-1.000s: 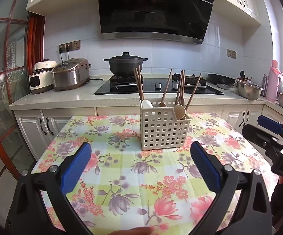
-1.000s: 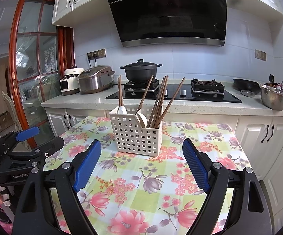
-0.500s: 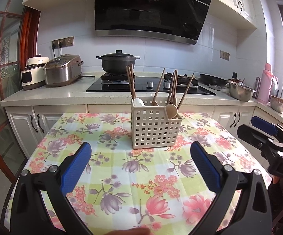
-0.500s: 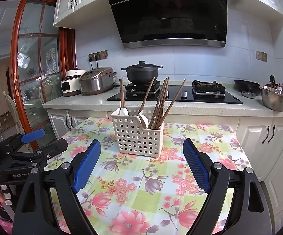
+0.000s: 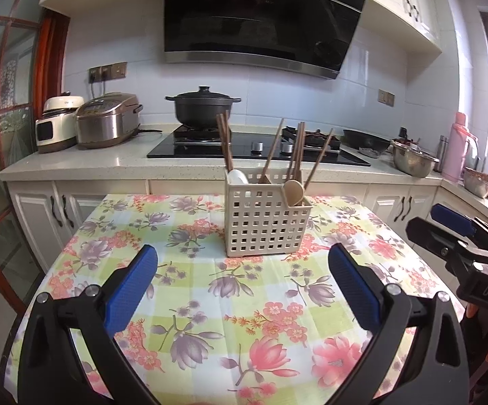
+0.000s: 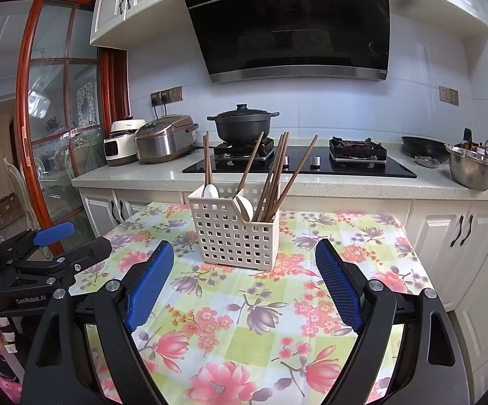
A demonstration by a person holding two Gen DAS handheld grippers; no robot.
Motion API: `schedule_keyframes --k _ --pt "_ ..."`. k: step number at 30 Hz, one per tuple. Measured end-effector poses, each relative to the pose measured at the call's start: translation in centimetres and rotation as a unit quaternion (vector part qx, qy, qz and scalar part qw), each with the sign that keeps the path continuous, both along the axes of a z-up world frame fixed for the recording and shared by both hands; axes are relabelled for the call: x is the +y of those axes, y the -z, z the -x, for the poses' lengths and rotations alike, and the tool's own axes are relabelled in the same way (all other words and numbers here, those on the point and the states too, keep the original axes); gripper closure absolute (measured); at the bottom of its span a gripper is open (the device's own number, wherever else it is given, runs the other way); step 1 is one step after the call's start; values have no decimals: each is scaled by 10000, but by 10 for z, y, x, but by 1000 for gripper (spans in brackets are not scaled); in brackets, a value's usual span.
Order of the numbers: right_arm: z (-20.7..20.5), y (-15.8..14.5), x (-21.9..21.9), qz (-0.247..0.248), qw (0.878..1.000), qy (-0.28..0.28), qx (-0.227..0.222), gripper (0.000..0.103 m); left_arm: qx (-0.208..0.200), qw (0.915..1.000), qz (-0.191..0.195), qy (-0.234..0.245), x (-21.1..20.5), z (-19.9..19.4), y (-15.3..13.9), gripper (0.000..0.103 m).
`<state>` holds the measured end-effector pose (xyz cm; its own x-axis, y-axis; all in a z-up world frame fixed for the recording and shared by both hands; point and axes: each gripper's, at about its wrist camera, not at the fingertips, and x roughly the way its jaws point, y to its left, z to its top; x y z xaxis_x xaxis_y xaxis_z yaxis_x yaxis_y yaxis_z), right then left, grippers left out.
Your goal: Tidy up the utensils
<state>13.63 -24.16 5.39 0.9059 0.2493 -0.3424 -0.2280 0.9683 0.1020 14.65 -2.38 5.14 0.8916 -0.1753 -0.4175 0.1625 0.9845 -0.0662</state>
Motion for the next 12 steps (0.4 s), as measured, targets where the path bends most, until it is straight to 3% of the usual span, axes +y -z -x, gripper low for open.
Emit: schedule_keyframes --k 12 --pt "-2 1 -2 -19 10000 7 27 22 15 10000 17 13 3 -3 2 5"
